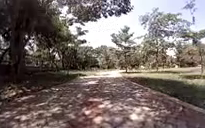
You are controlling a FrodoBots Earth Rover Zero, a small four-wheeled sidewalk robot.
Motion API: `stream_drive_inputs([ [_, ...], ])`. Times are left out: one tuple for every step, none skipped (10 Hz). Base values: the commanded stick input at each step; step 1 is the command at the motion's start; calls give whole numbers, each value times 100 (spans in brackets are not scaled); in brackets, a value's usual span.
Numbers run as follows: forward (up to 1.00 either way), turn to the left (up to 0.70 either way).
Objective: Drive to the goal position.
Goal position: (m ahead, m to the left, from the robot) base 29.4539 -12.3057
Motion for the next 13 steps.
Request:
stream_drive_inputs([
  [70,0],
  [70,0],
  [70,0],
  [70,0],
  [70,0],
  [70,0],
  [70,0],
  [70,0],
  [70,0],
  [70,0],
  [70,0],
  [70,0],
  [70,0],
])
